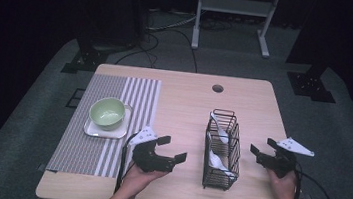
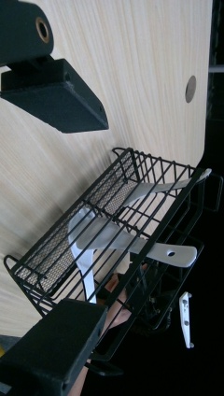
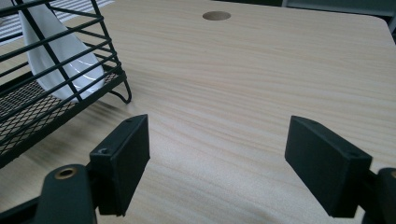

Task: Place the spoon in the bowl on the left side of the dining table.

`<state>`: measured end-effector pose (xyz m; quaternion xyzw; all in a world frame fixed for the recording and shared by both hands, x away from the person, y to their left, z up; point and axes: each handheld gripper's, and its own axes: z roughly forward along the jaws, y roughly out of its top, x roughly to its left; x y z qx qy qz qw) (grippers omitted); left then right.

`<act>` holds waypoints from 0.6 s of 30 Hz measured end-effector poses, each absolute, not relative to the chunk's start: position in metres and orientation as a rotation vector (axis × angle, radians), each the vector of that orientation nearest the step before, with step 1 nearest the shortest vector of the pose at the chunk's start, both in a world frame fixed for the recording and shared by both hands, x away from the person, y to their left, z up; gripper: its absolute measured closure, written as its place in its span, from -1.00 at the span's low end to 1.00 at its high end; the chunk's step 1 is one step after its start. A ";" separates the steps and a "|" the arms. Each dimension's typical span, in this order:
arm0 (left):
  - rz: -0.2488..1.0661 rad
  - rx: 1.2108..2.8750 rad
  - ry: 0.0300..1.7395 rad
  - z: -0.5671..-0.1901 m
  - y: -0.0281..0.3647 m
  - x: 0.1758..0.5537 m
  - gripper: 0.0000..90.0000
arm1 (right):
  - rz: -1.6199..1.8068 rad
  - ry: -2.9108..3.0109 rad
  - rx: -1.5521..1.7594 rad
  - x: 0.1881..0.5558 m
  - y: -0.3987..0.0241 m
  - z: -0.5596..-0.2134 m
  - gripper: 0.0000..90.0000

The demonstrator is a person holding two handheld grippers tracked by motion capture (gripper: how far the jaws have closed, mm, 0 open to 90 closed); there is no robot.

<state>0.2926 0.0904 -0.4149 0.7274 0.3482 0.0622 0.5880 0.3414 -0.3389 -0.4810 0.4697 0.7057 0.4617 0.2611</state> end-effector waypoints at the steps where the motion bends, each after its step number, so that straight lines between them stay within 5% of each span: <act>1: 0.141 1.693 0.810 -0.414 0.089 0.293 -0.80 | 1.251 1.910 1.272 0.341 -0.339 -0.481 -0.54; 18: 0.125 1.695 0.776 -0.407 0.071 0.294 -0.80 | 1.255 1.909 1.272 0.341 -0.339 -0.481 -0.54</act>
